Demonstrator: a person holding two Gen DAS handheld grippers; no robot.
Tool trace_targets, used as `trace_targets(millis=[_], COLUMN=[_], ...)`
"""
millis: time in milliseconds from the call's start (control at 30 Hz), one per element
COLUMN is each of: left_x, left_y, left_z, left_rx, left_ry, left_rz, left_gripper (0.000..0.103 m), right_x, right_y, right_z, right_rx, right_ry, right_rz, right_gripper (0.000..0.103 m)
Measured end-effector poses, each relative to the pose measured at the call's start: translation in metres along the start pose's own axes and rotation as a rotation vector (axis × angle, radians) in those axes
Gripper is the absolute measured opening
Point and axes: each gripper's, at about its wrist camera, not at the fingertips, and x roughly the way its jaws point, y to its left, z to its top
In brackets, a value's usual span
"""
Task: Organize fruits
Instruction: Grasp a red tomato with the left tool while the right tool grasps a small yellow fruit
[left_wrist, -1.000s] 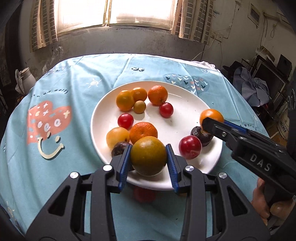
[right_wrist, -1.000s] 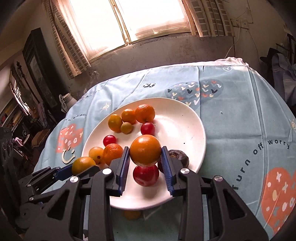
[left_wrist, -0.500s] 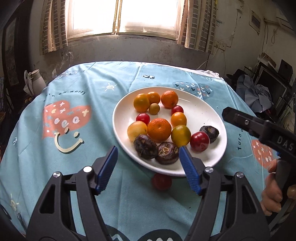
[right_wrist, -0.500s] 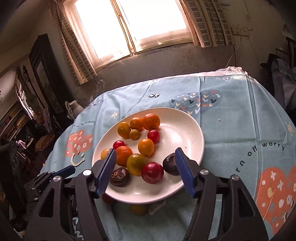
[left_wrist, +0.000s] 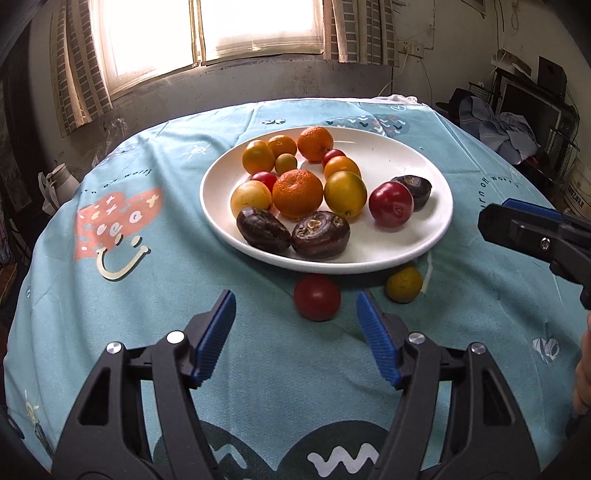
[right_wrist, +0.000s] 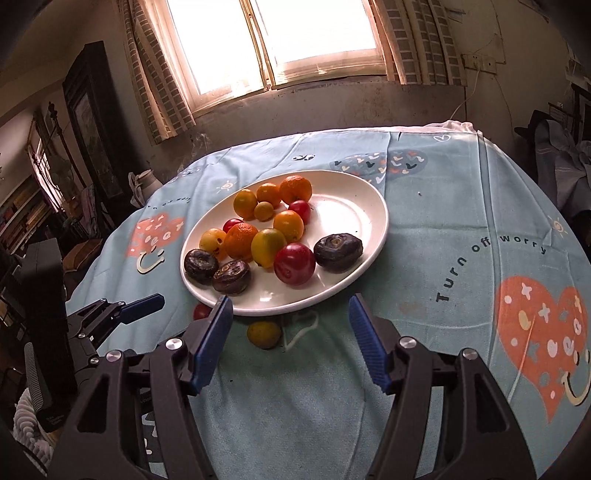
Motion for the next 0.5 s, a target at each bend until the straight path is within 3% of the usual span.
trace_targets(millis=[200,367,500], left_x=[0.016,0.03,0.025], left_y=[-0.003,-0.013,-0.003], left_z=[0.004,0.002,0.001], left_rx=[0.025,0.078,0.044], left_ry=[0.02,0.055,0.058], left_rz=[-0.052,-0.059,-0.08], left_gripper=[0.04,0.035,0.031], right_x=[0.005,0.008,0.011], right_y=[0.0,0.0,0.003], right_z=[-0.002,-0.004,-0.005], right_rx=[0.004,0.004,-0.008], right_ry=[0.023,0.041,0.057], right_rz=[0.005,0.011,0.02], right_gripper=[0.066,0.066,0.066])
